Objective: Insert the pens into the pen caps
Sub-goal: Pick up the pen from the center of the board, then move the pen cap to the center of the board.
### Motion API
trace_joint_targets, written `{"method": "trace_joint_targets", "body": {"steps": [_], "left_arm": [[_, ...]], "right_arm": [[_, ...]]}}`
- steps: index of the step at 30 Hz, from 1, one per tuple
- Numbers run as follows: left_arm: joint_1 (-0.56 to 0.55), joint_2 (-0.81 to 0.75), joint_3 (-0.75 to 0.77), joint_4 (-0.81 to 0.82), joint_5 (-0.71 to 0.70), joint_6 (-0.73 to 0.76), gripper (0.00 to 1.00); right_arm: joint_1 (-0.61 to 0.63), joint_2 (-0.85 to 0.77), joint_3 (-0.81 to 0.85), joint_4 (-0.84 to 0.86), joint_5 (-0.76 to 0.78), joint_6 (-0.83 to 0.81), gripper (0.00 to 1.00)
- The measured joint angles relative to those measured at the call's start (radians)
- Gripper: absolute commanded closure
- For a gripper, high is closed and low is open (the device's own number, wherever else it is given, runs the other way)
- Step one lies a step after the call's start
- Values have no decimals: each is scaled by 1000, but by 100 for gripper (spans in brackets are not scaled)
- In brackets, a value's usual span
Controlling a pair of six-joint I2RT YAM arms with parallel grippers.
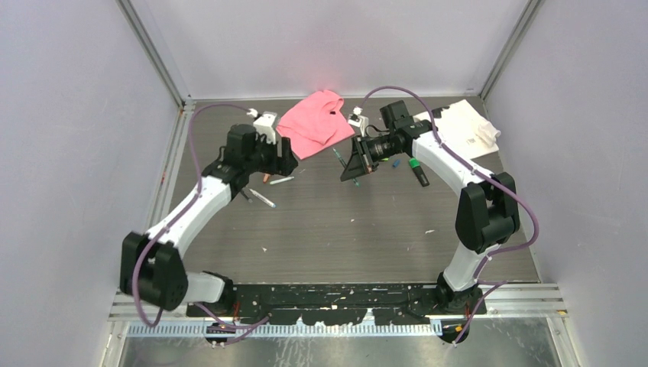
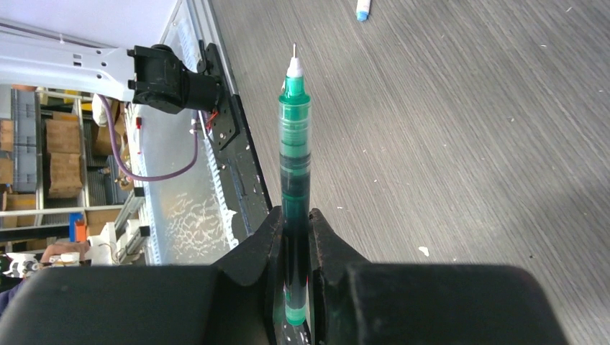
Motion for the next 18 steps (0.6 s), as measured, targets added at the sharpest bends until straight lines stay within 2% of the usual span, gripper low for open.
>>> {"method": "trace_joint_targets", "body": {"steps": [5,6,8,9,13,18], "left_arm": [[23,236,227,-190,-62,126,41],[28,288,282,-229,-76,148,44],[38,365,352,-267,-94,176,57],[43,402,381,-291,-100,186,59],[52,497,445,-347,-95,182,63],[52,564,458,-347,-77,90,64]], "right_arm": [[-20,0,0,-4,-1,-15,99],[-23,0,0,-4,-1,-16,99],[-27,0,0,-4,-2,-16,99],[-29,0,0,-4,-2,-16,99],[-35,0,0,-4,-2,-16,99],[-43,8,0,-4,-6,-16,99]]}}
